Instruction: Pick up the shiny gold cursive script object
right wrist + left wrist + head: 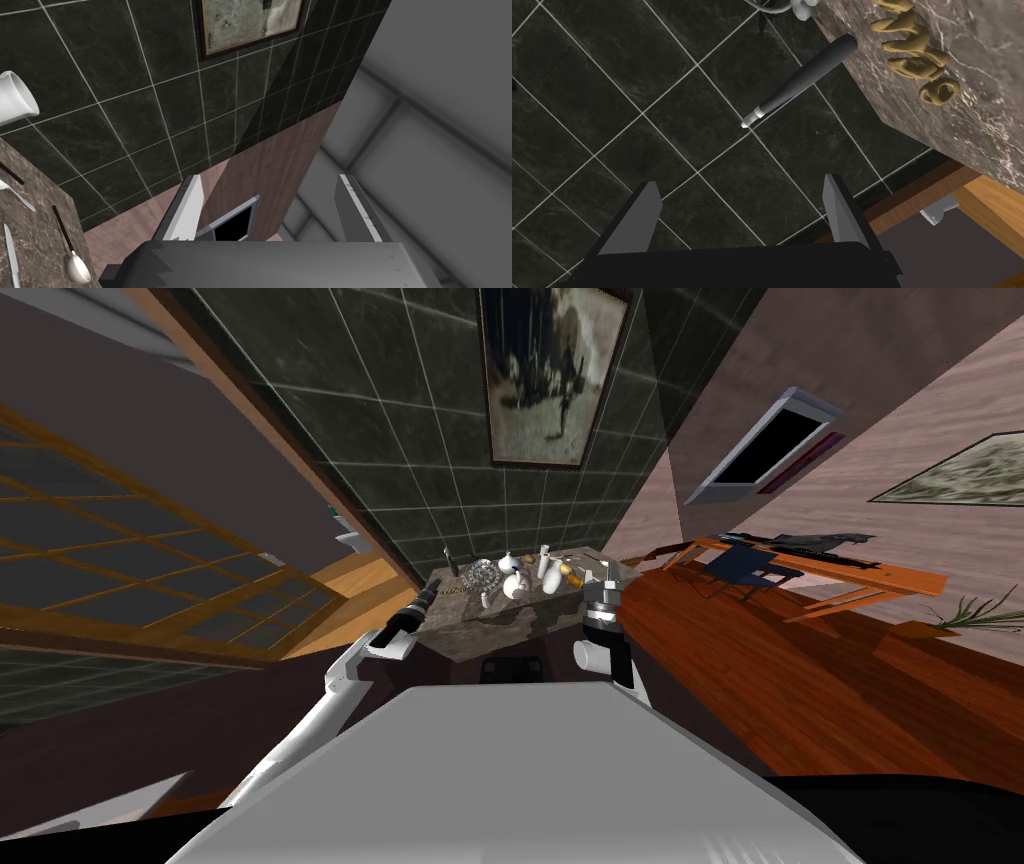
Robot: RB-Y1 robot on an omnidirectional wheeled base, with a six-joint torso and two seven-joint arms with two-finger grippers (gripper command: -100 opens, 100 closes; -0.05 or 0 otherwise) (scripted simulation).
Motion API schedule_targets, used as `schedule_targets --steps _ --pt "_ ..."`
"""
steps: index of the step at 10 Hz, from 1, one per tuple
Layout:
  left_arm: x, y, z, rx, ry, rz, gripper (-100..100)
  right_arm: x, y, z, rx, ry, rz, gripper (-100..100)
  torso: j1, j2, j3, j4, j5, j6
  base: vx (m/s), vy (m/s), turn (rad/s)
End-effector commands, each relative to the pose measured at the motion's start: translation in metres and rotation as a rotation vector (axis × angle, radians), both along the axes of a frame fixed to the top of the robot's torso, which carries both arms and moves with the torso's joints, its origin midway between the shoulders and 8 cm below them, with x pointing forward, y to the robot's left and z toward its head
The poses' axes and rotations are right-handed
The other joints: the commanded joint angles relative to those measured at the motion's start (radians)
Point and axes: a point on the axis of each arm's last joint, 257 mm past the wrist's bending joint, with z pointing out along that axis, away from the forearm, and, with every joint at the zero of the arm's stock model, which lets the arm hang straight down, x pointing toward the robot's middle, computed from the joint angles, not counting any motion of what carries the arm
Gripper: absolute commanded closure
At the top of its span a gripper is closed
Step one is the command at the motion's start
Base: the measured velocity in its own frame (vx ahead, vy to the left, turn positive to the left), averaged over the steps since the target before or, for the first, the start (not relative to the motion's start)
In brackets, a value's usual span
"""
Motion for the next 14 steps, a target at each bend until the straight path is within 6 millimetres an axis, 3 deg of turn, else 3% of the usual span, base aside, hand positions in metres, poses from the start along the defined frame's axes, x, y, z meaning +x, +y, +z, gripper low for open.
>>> schedule_targets --steps 1,2,3,4,7,9,10,11,12,13,14 --pt "0.002 0.029 -0.016 0.030 0.071 0.042 -100 0.000 0.000 0.000 0.000 0.000 0.000 0 0.000 0.000 0.000 0.000 0.000 0.000 -0.017 -0.003 -0.161" --pt "0.001 0.032 -0.019 0.038 0.086 0.049 -100 0.000 0.000 0.000 0.000 0.000 0.000 0 0.000 0.000 0.000 0.000 0.000 0.000 -0.016 0.000 -0.096" --pt "0.004 0.057 -0.026 0.062 0.131 0.081 -100 0.000 0.000 0.000 0.000 0.000 0.000 0 0.000 0.000 0.000 0.000 0.000 0.000 -0.017 -0.004 -0.171" --pt "0.002 0.060 -0.031 0.063 0.153 0.094 -100 0.000 0.000 0.000 0.000 0.000 0.000 0 0.000 0.000 0.000 0.000 0.000 0.000 -0.014 0.001 -0.088" --pt "0.005 0.107 -0.042 0.087 0.250 0.172 -100 0.000 0.000 0.000 0.000 0.000 0.000 0 0.000 0.000 0.000 0.000 0.000 0.000 -0.013 -0.004 -0.149" --pt "-0.001 0.121 -0.052 0.101 0.287 0.200 -100 0.000 0.000 0.000 0.000 0.000 0.000 0 0.000 0.000 0.000 0.000 0.000 0.000 -0.007 -0.001 -0.034" --pt "0.000 0.141 -0.049 0.113 0.328 0.235 -100 0.000 0.000 0.000 0.000 0.000 0.000 0 0.000 0.000 0.000 0.000 0.000 -0.001 -0.008 -0.009 -0.153" --pt "-0.006 0.154 -0.060 0.112 0.353 0.260 -100 0.000 0.000 0.000 0.000 0.000 0.000 0 0.000 -0.001 0.000 0.000 0.000 0.001 -0.008 -0.003 -0.130" --pt "-0.009 0.181 -0.061 0.116 0.393 0.307 -100 0.000 0.000 0.000 0.000 0.000 0.000 0 0.000 -0.001 0.000 0.000 0.000 0.000 -0.007 -0.007 -0.209" --pt "-0.014 0.185 -0.066 0.116 0.418 0.323 -100 0.000 0.000 0.000 0.000 0.000 0.000 0 0.000 -0.001 0.000 0.000 0.000 0.000 -0.005 -0.001 -0.084" --pt "-0.016 0.208 -0.062 0.115 0.448 0.363 -100 0.000 0.000 0.000 0.000 0.000 0.000 0 0.000 -0.001 0.000 0.000 0.000 -0.001 -0.005 -0.011 -0.158"
